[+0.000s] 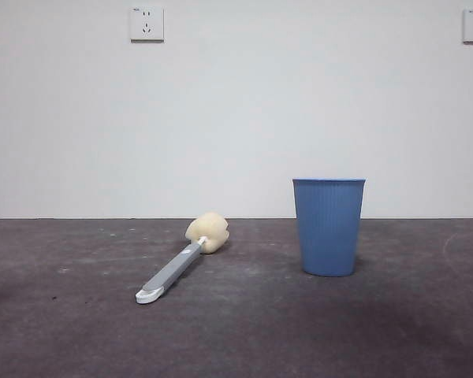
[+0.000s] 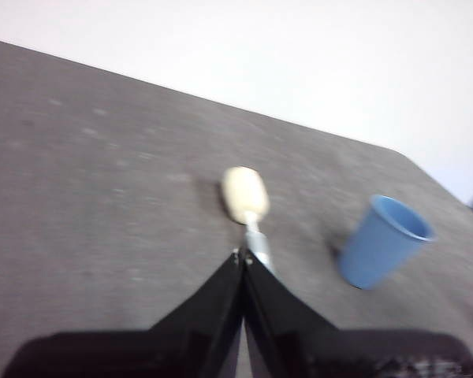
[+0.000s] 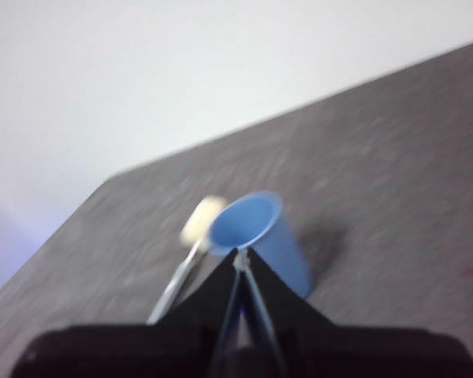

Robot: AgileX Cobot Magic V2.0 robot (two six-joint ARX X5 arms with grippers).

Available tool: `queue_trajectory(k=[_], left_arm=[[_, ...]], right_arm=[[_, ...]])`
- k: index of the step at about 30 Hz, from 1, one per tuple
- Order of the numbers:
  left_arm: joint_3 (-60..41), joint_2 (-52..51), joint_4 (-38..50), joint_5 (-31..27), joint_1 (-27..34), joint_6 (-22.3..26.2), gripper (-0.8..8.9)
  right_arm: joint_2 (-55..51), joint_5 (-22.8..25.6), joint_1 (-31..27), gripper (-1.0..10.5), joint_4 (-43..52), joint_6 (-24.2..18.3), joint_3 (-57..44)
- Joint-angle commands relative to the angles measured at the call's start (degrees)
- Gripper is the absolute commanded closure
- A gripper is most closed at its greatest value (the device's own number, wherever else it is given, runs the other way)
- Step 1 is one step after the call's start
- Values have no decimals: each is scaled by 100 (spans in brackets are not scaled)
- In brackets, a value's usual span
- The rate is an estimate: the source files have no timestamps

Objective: Pick up the cup brush,pick up the cup,insert the brush into the cup,clean the cup,put the cup brush back,put the cup back to the fixed position on the table

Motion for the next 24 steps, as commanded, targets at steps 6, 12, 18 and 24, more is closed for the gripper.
queue_trajectory(k=[6, 12, 18, 24], left_arm=[[1261, 933, -1071, 1097, 9, 898, 820], [2166, 1672, -2114, 1805, 9, 1670, 820], [2785, 2151, -2964, 1958, 2, 2389, 820], [2911, 2304, -3226, 1937, 4, 2371, 745]], right_arm=[[1329, -1325, 173, 958, -1478, -1165, 1366], [2249, -1390, 308, 958, -3136, -2343, 2697], [2894, -1388, 358, 958, -4503, -3132, 3700], [3021, -1353, 358, 910, -4725, -3226, 3836]])
